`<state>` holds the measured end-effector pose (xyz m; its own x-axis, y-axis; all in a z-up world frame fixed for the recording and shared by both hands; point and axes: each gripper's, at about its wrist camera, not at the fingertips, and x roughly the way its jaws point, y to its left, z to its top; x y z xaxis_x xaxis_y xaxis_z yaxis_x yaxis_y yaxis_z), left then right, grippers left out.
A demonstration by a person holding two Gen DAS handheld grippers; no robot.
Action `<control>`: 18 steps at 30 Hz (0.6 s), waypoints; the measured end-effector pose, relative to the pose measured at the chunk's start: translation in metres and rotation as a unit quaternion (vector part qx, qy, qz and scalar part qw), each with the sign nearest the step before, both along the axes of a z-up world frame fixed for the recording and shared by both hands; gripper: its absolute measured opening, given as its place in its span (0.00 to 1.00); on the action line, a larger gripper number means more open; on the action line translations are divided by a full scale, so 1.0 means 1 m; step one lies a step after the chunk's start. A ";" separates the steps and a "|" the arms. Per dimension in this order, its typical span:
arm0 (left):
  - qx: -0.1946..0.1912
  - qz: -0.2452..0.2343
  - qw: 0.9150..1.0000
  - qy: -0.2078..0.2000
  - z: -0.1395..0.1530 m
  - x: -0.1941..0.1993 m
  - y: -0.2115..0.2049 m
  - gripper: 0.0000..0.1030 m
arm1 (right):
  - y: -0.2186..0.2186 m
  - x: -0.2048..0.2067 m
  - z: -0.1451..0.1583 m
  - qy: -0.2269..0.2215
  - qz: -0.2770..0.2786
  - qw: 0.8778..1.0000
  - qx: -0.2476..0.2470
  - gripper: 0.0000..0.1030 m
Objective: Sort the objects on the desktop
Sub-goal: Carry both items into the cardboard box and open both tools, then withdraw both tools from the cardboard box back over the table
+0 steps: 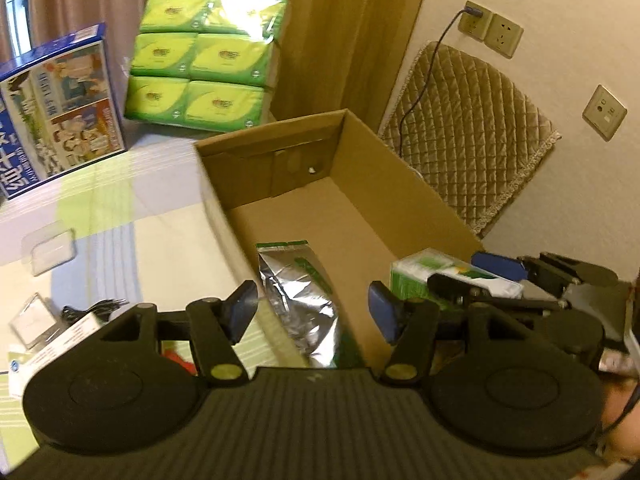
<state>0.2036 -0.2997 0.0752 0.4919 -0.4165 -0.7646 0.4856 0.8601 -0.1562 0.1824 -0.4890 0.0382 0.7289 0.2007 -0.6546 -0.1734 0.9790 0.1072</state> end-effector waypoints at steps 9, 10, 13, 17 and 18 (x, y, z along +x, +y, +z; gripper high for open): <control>0.005 0.025 1.000 -0.012 0.001 -0.025 0.049 0.59 | 0.007 -0.020 0.015 -0.004 0.004 1.000 0.005 0.81; 0.005 0.029 0.999 -0.012 0.001 -0.029 0.055 0.60 | 0.009 -0.025 0.017 -0.005 0.003 1.000 0.006 0.85; 0.003 0.040 0.999 -0.013 0.003 -0.041 0.072 0.63 | 0.016 -0.038 0.022 -0.006 0.002 1.000 0.005 0.88; 0.016 0.050 0.998 -0.022 0.006 -0.062 0.092 0.68 | 0.028 -0.058 0.030 -0.010 0.007 1.000 0.014 0.91; 0.019 0.053 0.998 -0.024 0.006 -0.067 0.097 0.70 | 0.032 -0.062 0.032 -0.012 0.010 1.000 0.013 0.92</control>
